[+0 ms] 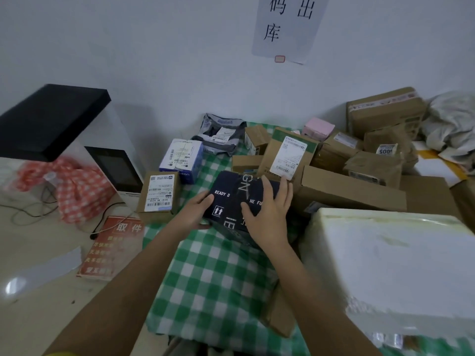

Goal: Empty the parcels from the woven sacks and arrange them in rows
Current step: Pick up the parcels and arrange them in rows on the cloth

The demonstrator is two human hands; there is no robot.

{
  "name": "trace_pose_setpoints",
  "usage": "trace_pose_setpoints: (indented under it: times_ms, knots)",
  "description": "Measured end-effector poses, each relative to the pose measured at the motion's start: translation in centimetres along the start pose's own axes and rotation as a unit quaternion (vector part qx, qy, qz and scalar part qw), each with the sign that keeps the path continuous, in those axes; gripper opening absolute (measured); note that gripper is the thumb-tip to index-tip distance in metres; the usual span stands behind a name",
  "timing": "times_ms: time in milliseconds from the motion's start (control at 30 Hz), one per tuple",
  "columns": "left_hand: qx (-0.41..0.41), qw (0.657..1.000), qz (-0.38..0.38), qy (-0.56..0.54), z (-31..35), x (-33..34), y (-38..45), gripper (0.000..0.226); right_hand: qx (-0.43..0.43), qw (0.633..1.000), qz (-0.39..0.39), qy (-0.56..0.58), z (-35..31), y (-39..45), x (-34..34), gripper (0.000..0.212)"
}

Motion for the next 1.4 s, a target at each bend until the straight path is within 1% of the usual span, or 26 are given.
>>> trace_pose_setpoints:
  times_ms: [133,267,333,400,433,500,567,600,633,700,767,867,933,1067,1233,1333,1400]
  knots:
    - [0.015,0.999,0.039,0.008,-0.3,-2.1,-1.1,0.035,-0.030,0.996,-0.026,0.077,-1.1,-0.1,0.0,0.075]
    - [0.076,0.996,0.051,-0.025,0.0,-4.1,-2.4,0.026,-0.081,0.986,-0.033,0.143,-1.8,-0.4,0.2,0.081]
    - [0.096,0.994,0.043,-0.025,-0.3,-4.8,-3.4,0.030,-0.087,0.984,-0.031,0.151,-1.7,-0.6,0.6,0.082]
    - [0.084,0.996,0.038,0.011,-1.5,-5.1,-4.2,0.037,-0.051,0.986,-0.021,0.160,-0.8,-1.0,1.1,0.078]
    - [0.067,0.996,0.043,0.027,-2.3,-4.9,-4.4,0.036,-0.022,0.986,-0.016,0.164,-0.1,-1.3,1.4,0.074]
    - [0.028,0.997,0.062,0.036,-3.6,-4.5,-4.8,0.029,0.005,0.990,-0.009,0.138,1.0,-2.2,2.0,0.064]
    - [-0.016,0.997,0.077,0.006,-4.5,-3.8,-5.1,0.021,0.001,0.994,-0.020,0.110,1.8,-3.0,2.5,0.057]
    - [-0.030,0.996,0.078,-0.004,-4.8,-3.4,-5.5,0.017,0.002,0.992,-0.025,0.120,2.1,-3.3,2.5,0.053]
    - [-0.033,0.996,0.078,0.004,-5.0,-3.1,-5.7,0.019,0.019,0.989,-0.029,0.146,2.5,-3.5,2.5,0.048]
    - [-0.033,0.997,0.072,0.016,-5.4,-2.8,-6.0,0.036,0.097,0.973,-0.044,0.203,3.4,-3.5,2.5,0.040]
    - [-0.045,0.997,0.062,0.017,-6.1,-2.5,-6.3,0.046,0.169,0.954,-0.102,0.223,4.2,-3.8,3.2,0.038]
    - [-0.049,0.996,0.054,0.047,-7.0,-1.9,-6.3,0.045,0.195,0.937,-0.189,0.218,5.2,-4.6,4.5,0.039]
    - [-0.035,0.995,0.056,0.075,-6.9,-1.7,-6.3,0.041,0.193,0.937,-0.209,0.203,5.4,-4.8,4.9,0.041]
    - [-0.012,0.994,0.043,0.099,-6.9,-1.6,-6.4,0.036,0.195,0.939,-0.212,0.190,5.2,-4.6,4.9,0.042]
    - [0.007,0.996,0.056,0.065,-7.5,-3.0,-8.1,0.031,0.157,0.955,-0.195,0.158,4.2,-5.3,4.5,0.040]
    - [0.009,0.996,0.070,0.056,-7.9,-4.2,-9.5,0.027,0.147,0.957,-0.218,0.119,3.8,-5.8,5.0,0.031]
    - [0.005,0.995,0.078,0.065,-8.4,-5.5,-10.7,0.026,0.135,0.959,-0.233,0.086,3.3,-6.7,6.1,0.036]
Point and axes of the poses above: each hand's wrist, its own y-axis towards the middle knuckle, its own x-axis out of the palm, z = x × y, the point moved 4 cm from there along y, towards the middle knuckle, and after that the axes turned 6 degrees about x, right-handed, at the moved point
